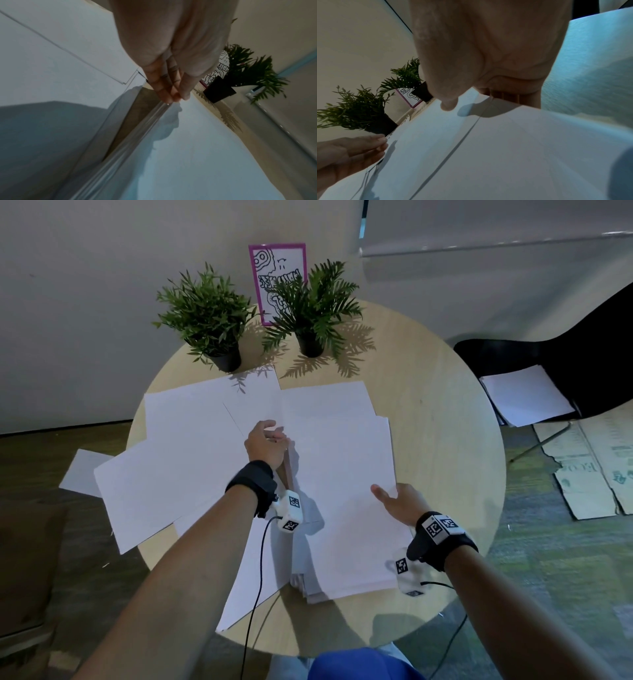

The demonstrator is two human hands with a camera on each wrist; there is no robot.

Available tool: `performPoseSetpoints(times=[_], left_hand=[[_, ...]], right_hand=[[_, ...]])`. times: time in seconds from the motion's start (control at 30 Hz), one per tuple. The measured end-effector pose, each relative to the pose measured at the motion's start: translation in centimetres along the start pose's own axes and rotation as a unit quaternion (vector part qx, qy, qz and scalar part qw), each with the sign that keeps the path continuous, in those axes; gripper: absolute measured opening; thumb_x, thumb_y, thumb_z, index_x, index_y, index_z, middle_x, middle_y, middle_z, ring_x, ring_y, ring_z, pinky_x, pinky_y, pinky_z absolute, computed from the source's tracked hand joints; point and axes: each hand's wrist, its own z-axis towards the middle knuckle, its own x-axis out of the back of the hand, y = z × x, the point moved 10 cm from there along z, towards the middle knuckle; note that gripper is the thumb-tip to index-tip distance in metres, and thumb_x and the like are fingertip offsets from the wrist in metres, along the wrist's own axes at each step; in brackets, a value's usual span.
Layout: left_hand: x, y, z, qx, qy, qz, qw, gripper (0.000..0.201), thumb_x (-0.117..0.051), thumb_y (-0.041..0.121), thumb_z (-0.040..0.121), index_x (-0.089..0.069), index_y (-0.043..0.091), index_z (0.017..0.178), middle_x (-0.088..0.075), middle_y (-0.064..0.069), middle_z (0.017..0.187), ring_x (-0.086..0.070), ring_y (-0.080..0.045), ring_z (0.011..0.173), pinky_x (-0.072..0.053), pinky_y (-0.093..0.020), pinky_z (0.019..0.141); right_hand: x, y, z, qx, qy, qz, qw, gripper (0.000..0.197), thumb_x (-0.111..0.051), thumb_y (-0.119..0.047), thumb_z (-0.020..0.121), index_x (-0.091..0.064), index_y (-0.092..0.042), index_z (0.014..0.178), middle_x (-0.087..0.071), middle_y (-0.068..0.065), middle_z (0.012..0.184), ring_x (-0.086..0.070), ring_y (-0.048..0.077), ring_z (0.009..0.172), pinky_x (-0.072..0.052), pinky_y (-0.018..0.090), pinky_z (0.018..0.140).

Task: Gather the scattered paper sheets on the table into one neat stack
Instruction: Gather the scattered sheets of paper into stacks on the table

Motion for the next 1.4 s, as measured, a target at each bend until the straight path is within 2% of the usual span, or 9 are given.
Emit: performPoseSetpoints(times=[0.17,0.4,0.53,0.63,0.83,1.03,1.2,1.33,1.4], left_hand=[[-0.5,-1.4,-0.1,0.021,-0.008,0.039,0.999,0.033,-0.074,0.014,0.081,-0.06,0.014,0.111,-0.069,0.0,0.095,-0.067,-0.014,0.091,-0.055,-0.028,0.085],[-1.0,-0.7,0.9,0.014,-0.002,0.108,0.994,0.036,-0.076,0.036,0.08,-0.06,0.012,0.101,-0.063,-0.001,0.094,-0.062,-0.019,0.089,-0.047,-0.026,0.077],[-2.0,1.0,2.9,-0.007,-0.044,0.098,0.994,0.055,-0.074,0.036,0.082,-0.051,0.017,0.128,-0.063,-0.002,0.108,-0.061,-0.02,0.099,-0.051,-0.034,0.093],[-3.2,2.7,3.5,-0.041,-0.097,0.101,0.989,0.065,-0.077,0.025,0.081,-0.046,0.023,0.138,-0.059,-0.002,0.11,-0.057,-0.018,0.099,-0.047,-0.027,0.086],[-3.1,4.7,2.6,-0.097,-0.055,0.063,0.992,0.023,-0.067,0.003,0.084,-0.07,0.022,0.096,-0.067,-0.001,0.113,-0.064,-0.013,0.098,-0.054,-0.029,0.092],[-2.7,4.3,-1.5,-0.139,-0.091,0.05,0.985,0.051,-0.075,0.01,0.08,-0.055,0.019,0.126,-0.049,0.002,0.135,-0.046,-0.01,0.121,-0.045,-0.03,0.099],[-0.6,1.9,-4.9,-0.123,-0.114,0.021,0.986,0.052,-0.064,0.007,0.084,-0.054,0.025,0.131,-0.047,0.014,0.139,-0.051,-0.017,0.123,-0.044,-0.041,0.106],[1.8,0.3,-7.5,-0.102,-0.154,-0.04,0.982,0.053,-0.067,0.002,0.086,-0.056,0.028,0.131,-0.049,0.016,0.14,-0.053,-0.026,0.084,-0.05,-0.033,0.088],[1.1,-1.3,-8.4,-0.088,-0.173,-0.017,0.981,0.054,-0.067,0.002,0.086,-0.055,0.028,0.132,-0.049,0.019,0.138,-0.058,-0.03,0.111,-0.048,-0.043,0.102]], right_hand=[[0.2,-0.5,-0.1,0.009,0.011,0.013,1.0,0.067,-0.025,-0.092,0.075,-0.033,-0.025,0.068,-0.045,-0.004,0.065,-0.05,0.023,0.068,-0.043,0.036,0.067],[0.3,-0.9,-0.6,0.018,-0.002,0.008,1.0,0.063,-0.029,-0.089,0.078,-0.031,-0.026,0.067,-0.047,-0.004,0.063,-0.049,0.02,0.061,-0.039,0.033,0.061],[0.2,-0.7,-0.6,0.018,0.0,-0.001,1.0,0.068,-0.028,-0.089,0.079,-0.037,-0.022,0.073,-0.048,-0.004,0.063,-0.048,0.018,0.059,-0.04,0.033,0.06],[0.0,-0.4,-0.2,0.018,0.001,-0.006,1.0,0.072,-0.027,-0.092,0.076,-0.04,-0.021,0.076,-0.05,-0.003,0.064,-0.049,0.019,0.061,-0.042,0.034,0.06],[0.6,-1.1,-0.7,0.022,0.0,0.012,1.0,0.075,-0.021,-0.09,0.08,-0.043,-0.018,0.07,-0.05,-0.001,0.064,-0.052,0.02,0.062,-0.042,0.035,0.064],[0.9,-1.6,-1.5,0.006,-0.009,0.04,0.999,0.085,-0.012,-0.092,0.077,-0.048,-0.016,0.067,-0.056,0.006,0.069,-0.058,0.026,0.071,-0.049,0.041,0.076],[1.4,-1.9,-3.0,-0.013,-0.015,0.088,0.996,0.091,-0.005,-0.093,0.075,-0.058,-0.019,0.076,-0.061,0.009,0.08,-0.063,0.029,0.087,-0.044,0.038,0.079],[1.9,-1.8,-3.7,-0.029,-0.023,0.109,0.993,0.105,-0.003,-0.087,0.081,-0.049,-0.014,0.143,-0.057,0.02,0.135,-0.053,0.035,0.125,-0.038,0.043,0.099],[2.2,-2.0,-4.3,-0.038,-0.03,0.115,0.992,0.104,-0.006,-0.086,0.083,-0.044,-0.012,0.147,-0.053,0.02,0.141,-0.05,0.035,0.129,-0.036,0.043,0.104]])
